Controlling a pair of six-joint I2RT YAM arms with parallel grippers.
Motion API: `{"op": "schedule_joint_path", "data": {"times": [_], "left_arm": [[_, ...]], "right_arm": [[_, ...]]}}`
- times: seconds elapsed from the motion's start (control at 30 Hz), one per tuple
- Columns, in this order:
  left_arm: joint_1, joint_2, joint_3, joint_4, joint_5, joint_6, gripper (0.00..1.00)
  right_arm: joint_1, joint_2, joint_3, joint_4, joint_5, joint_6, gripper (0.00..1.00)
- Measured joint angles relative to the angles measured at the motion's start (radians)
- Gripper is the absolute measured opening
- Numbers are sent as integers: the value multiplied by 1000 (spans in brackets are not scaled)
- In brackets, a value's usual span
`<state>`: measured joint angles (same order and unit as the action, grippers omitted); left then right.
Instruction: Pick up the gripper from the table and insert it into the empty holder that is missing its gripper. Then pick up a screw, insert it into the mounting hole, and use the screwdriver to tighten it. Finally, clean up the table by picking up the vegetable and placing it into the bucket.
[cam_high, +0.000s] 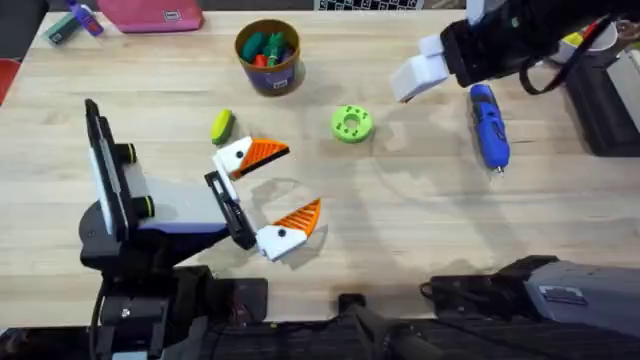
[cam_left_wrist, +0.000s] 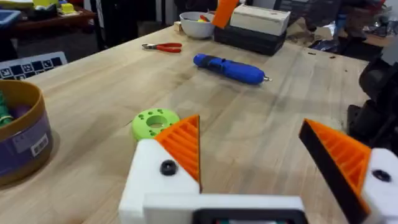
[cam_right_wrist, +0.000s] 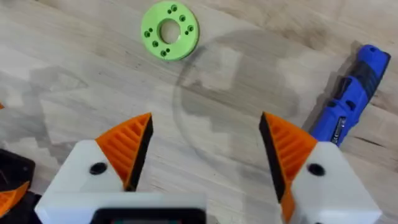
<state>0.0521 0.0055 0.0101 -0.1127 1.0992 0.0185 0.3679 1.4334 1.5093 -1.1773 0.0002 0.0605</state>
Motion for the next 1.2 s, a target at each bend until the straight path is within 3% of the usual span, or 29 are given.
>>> {"op": "schedule_joint_path", "data": {"times": [0.23,0.43,0.63,0.67,0.93,1.2], "left_arm": [[0,0,0,0,0,0,985],[0,0,0,0,0,-1,988],[0,0,0,0,0,1,60],[0,0,0,0,0,4,19],[0,0,0,0,0,4,8],[0,0,0,0,0,4,8]], "right_arm": [[0,0,-14,16,7,0,994],[-13,-1,-159,117,10,5,994],[-92,0,-259,198,10,15,994],[-117,0,-264,216,10,15,994],[-337,9,-272,334,11,-29,994],[-506,142,-273,355,36,-109,994]]}}
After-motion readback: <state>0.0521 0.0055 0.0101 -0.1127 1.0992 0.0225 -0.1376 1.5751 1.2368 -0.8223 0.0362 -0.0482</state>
